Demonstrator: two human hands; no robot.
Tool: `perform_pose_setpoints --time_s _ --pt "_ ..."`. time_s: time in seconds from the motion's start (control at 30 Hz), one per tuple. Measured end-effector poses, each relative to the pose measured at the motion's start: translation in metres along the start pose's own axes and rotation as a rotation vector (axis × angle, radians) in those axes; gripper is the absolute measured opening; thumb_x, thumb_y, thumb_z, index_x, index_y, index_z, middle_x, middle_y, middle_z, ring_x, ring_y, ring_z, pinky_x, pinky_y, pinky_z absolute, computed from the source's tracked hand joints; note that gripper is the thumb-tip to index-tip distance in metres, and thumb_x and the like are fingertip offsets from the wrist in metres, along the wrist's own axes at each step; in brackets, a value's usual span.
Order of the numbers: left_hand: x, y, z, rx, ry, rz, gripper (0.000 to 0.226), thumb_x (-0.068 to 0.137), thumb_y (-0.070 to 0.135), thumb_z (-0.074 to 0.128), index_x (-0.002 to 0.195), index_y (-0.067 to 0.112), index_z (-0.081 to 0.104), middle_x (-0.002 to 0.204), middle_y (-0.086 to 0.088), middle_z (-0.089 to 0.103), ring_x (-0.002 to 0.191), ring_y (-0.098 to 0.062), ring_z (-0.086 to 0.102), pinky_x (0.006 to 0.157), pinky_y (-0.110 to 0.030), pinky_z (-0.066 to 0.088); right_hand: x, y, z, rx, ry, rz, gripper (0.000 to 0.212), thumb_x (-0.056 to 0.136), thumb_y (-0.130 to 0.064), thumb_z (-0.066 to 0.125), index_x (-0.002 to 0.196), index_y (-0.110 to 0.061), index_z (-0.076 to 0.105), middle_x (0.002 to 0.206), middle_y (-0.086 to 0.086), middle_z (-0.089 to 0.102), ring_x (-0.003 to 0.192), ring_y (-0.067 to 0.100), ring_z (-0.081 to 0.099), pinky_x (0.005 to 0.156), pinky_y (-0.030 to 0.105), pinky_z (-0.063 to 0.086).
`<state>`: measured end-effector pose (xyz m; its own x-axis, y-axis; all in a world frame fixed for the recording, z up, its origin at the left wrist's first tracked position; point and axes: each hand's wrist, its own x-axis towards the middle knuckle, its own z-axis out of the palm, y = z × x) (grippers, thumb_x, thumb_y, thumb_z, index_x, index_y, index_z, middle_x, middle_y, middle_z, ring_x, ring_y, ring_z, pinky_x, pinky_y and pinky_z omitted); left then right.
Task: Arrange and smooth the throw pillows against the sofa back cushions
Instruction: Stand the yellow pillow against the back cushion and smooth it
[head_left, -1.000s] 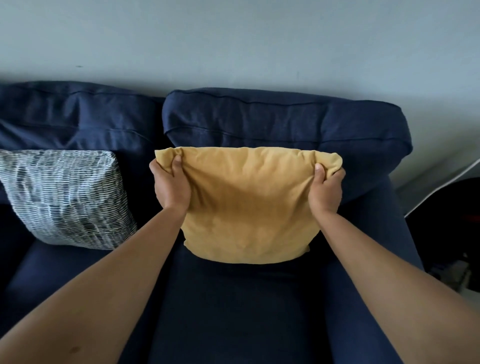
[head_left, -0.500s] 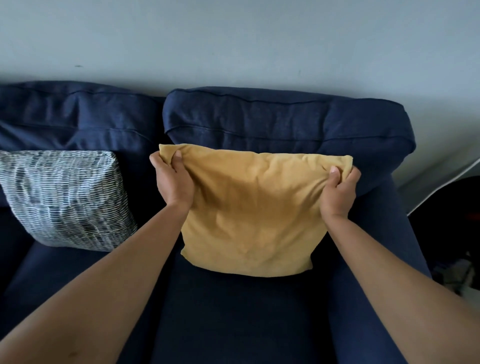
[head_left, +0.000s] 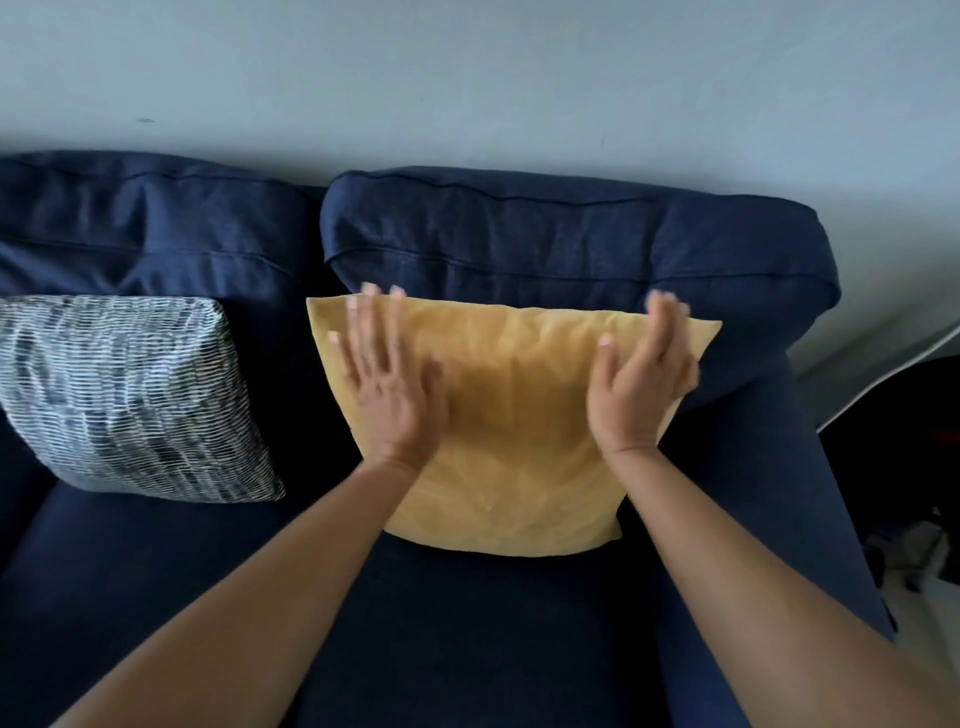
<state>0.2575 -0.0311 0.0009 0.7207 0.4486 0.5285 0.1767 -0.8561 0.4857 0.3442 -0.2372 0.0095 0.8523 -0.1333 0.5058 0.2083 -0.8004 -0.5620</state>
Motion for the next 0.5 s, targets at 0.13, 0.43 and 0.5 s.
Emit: perform_pose_setpoints --time_s 0.13,0.43,0.5 --pt "-0.043 0.005 0.028 0.092 -0.221 0.281 0.057 0.105 0.029 0.029 0.156 0.006 0.02 0.165 -0.013 0.015 0.154 -0.03 0.007 0.123 -0.057 0.006 -0.042 -0.026 0.024 -0.05 -0.297 -0.448 0.055 0.101 -0.027 0.039 0.153 -0.017 0.027 0.162 0.004 0.024 0.151 0.019 0.016 0.12 0.046 0.011" --pt "0.007 -0.044 0.074 0.399 -0.463 0.285 0.066 0.104 0.048 0.013 0.159 0.012 0.01 0.167 -0.007 0.007 0.154 -0.026 0.001 0.123 -0.049 -0.006 0.001 0.06 0.06 -0.463 -0.491 -0.514 0.059 0.102 -0.047 0.023 0.157 -0.028 0.015 0.165 0.0 0.011 0.152 0.02 0.006 0.12 0.051 0.003" --pt "0.021 -0.041 0.084 0.433 -0.478 0.282 0.066 0.102 0.049 0.009 0.159 0.014 0.005 0.168 -0.006 0.004 0.154 -0.026 -0.001 0.123 -0.049 -0.007 0.018 0.083 0.057 -0.479 -0.461 -0.324 0.059 0.102 -0.047 0.014 0.157 -0.028 0.011 0.166 -0.001 0.005 0.152 0.019 0.0 0.12 0.052 -0.001"
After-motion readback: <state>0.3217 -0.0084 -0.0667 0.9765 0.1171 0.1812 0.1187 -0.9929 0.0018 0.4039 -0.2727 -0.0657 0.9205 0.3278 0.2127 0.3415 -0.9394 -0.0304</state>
